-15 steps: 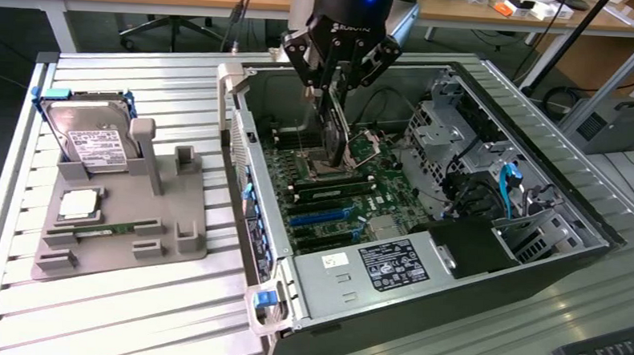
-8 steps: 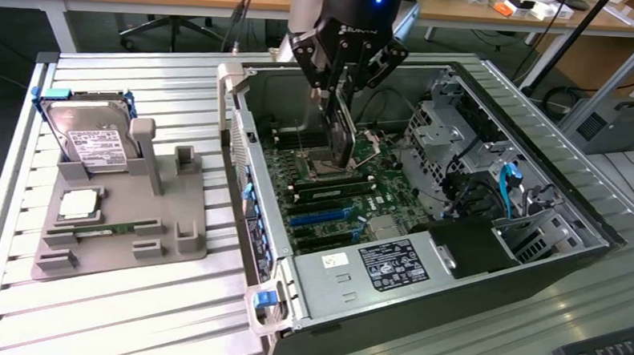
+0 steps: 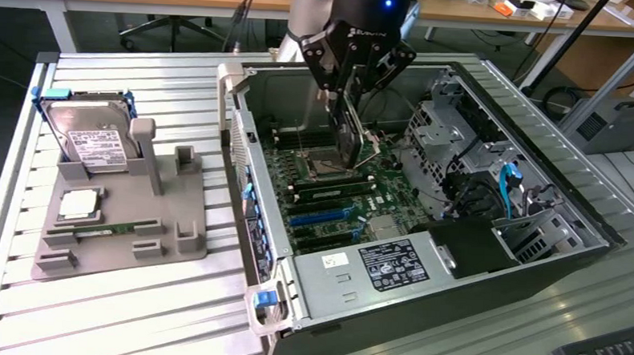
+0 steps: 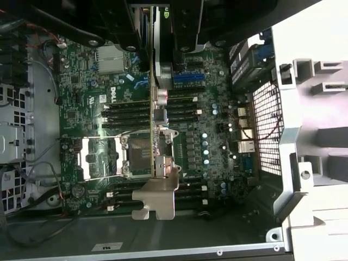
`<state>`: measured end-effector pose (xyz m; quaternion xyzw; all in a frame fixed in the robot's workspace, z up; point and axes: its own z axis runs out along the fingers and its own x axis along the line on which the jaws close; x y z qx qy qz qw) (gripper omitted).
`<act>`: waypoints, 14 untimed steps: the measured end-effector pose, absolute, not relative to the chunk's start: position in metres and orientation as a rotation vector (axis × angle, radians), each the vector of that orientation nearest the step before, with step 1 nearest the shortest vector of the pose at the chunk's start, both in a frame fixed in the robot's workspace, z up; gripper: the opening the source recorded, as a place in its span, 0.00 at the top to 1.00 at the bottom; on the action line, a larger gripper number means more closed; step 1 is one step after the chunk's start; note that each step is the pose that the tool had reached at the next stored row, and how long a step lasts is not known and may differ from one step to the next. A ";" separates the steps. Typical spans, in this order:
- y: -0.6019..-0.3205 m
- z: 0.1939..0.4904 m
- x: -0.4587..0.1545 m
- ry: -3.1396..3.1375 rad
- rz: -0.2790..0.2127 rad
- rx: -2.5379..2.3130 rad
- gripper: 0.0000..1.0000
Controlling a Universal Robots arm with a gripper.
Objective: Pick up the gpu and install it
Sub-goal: 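Pick up the gpu and move the gpu toward the slot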
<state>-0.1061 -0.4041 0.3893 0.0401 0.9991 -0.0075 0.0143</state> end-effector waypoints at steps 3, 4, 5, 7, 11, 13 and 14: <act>-0.405 0.388 -0.102 3.110 -0.025 0.125 0.73; -0.405 0.388 -0.100 3.110 -0.026 0.125 0.73; -0.405 0.388 -0.098 3.110 -0.027 0.125 0.73; -0.405 0.387 -0.096 3.110 -0.027 0.125 0.73; -0.406 0.387 -0.092 3.110 -0.029 0.125 0.73; -0.406 0.386 -0.089 3.110 -0.030 0.125 0.73; -0.407 0.386 -0.088 3.110 -0.030 0.125 0.73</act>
